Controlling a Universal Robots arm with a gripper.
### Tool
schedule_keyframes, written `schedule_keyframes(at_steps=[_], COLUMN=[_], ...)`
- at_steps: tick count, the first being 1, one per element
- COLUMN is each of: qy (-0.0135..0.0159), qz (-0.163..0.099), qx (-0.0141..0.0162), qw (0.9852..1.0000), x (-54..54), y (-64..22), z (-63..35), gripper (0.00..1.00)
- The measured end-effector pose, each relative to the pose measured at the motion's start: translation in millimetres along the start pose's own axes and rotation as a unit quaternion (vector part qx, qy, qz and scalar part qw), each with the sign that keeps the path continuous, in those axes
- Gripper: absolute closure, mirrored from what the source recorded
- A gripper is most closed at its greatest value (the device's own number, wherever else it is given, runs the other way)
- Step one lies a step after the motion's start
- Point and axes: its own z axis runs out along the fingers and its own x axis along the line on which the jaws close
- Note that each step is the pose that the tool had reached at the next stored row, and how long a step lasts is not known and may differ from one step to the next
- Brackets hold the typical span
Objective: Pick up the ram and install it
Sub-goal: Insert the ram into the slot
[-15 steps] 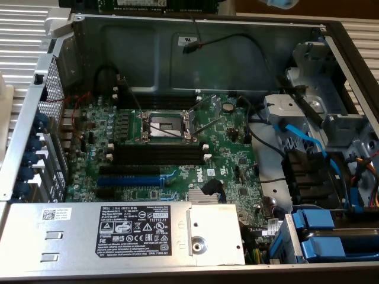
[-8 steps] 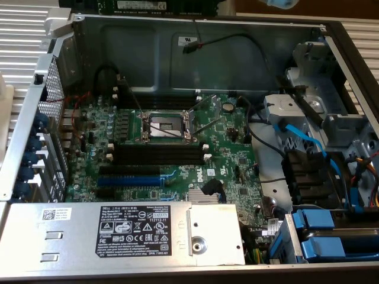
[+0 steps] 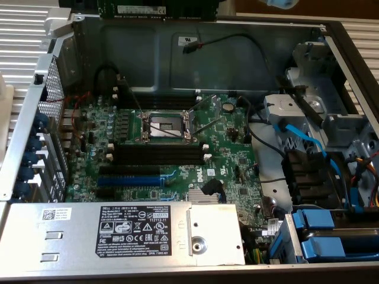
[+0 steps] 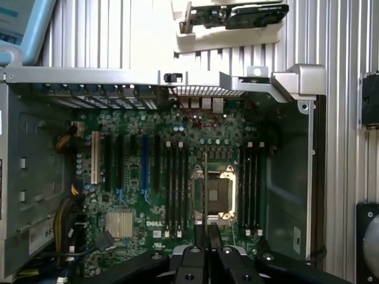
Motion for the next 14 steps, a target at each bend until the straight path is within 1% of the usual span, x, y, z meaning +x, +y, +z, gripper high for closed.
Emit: schedule_keyframes(at_steps=[10,14], qy=[0.0036,0.0058], qz=[0.0,0.0], qx=[0.0,-0.0004], qw=[1.0,1.0], x=[0.7,1.4], y=[-0.1,-0.1], z=[15.6,20.5], gripper=[0.88,0.88])
